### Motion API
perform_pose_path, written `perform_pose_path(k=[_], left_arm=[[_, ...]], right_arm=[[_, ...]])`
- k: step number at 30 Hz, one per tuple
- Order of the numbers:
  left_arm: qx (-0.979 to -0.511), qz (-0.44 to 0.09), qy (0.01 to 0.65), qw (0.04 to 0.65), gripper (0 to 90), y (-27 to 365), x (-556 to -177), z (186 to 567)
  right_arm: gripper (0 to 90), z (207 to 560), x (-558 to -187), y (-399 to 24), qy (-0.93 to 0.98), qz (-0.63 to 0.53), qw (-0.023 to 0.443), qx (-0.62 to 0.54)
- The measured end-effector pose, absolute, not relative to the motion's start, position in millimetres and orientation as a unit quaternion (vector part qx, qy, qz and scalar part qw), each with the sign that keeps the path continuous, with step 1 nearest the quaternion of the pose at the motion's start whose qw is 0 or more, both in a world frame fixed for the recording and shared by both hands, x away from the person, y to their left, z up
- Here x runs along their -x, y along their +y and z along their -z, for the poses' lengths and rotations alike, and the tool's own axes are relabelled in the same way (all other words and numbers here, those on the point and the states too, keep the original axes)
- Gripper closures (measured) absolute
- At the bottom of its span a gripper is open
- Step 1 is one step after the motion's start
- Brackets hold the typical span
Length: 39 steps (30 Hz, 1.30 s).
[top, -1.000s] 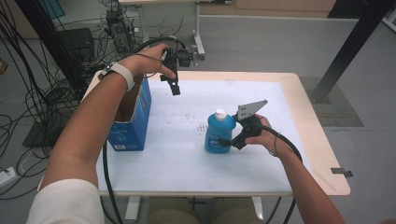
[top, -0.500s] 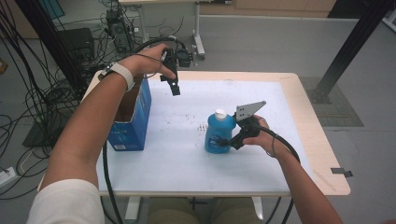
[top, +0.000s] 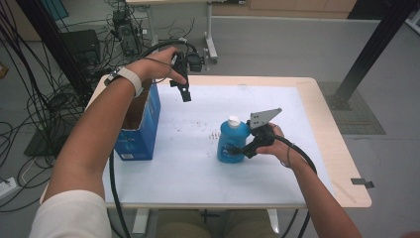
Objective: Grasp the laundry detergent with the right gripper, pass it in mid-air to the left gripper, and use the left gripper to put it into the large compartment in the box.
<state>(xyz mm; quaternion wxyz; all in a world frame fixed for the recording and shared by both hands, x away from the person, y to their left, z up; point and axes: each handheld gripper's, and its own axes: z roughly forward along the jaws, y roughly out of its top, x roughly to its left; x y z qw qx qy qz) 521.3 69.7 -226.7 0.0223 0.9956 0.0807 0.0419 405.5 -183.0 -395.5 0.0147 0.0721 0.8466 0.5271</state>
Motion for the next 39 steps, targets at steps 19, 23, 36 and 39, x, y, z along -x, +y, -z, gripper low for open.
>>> perform_pose_path(k=[19,23,36,39], left_arm=[[-0.995,-0.043,0.082,0.022,10.4,70.3,-521.6,226.5],[-0.995,-0.043,0.083,0.023,10.4,70.1,-521.3,227.0],[-0.996,-0.043,0.082,0.021,10.4,70.7,-521.8,227.1],[-0.996,-0.043,0.082,0.021,10.3,71.1,-521.7,226.9]], right_arm=[[27.9,399.6,-405.4,-180.4,0.843,-0.534,0.017,-0.066],[29.1,401.5,-405.1,-180.4,0.842,-0.535,0.015,-0.067],[35.3,403.8,-405.3,-179.6,0.840,-0.538,0.015,-0.061],[36.3,404.6,-405.2,-179.2,0.839,-0.540,0.014,-0.060]])
